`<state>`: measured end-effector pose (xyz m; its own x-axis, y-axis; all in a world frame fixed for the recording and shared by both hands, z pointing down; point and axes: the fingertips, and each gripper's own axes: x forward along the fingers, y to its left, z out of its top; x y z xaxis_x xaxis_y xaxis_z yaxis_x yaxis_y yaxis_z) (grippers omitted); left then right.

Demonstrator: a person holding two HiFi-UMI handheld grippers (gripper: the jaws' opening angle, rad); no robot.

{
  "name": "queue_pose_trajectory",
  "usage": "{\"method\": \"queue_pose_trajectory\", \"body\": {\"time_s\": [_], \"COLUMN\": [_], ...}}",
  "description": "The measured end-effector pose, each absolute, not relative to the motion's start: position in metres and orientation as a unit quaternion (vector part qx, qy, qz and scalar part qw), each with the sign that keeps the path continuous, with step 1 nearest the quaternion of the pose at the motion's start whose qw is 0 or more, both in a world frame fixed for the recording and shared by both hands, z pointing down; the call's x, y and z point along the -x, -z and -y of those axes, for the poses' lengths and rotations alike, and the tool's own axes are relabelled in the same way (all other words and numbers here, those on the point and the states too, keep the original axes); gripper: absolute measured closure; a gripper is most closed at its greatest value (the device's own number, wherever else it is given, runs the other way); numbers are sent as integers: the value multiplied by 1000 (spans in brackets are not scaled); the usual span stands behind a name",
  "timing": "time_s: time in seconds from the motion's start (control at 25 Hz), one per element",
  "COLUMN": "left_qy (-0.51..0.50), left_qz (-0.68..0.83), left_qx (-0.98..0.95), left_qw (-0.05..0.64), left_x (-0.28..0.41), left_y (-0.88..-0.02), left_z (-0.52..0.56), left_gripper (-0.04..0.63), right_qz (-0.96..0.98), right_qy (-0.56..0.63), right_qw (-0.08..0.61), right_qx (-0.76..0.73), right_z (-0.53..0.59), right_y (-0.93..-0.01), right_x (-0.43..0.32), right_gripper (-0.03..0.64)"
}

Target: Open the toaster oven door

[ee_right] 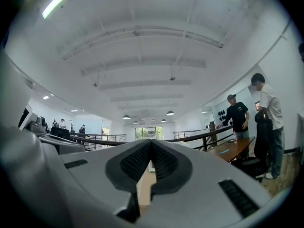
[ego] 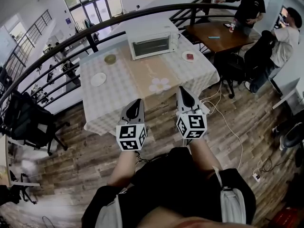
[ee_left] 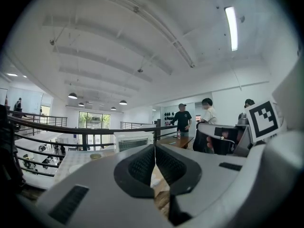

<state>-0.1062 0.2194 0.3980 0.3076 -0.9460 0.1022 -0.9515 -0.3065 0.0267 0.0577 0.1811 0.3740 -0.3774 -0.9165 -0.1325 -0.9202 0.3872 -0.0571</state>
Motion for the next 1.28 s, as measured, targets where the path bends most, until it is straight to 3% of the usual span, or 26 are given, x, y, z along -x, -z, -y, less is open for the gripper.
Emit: {"method": "queue_pose_trajectory", "body": {"time_s": [0.64,1.28], "left_qy": [-26,-38], "left_qz": [599,626], "left_qx": [-800,-779], "left_qw": [25,28], "left_x": [125,125], "left_y": [-396,-400], "left_z": [-182,1], "left_gripper": [580,580], "right_qz": [-823,-834], "right_qy": [-44,-20], "right_qw": [74,68], "right_qx": [561,548], "right_z": [-140,57], "right_y": [-364,-379], "right_x": [-59,-72], "right_gripper": [615,615]}}
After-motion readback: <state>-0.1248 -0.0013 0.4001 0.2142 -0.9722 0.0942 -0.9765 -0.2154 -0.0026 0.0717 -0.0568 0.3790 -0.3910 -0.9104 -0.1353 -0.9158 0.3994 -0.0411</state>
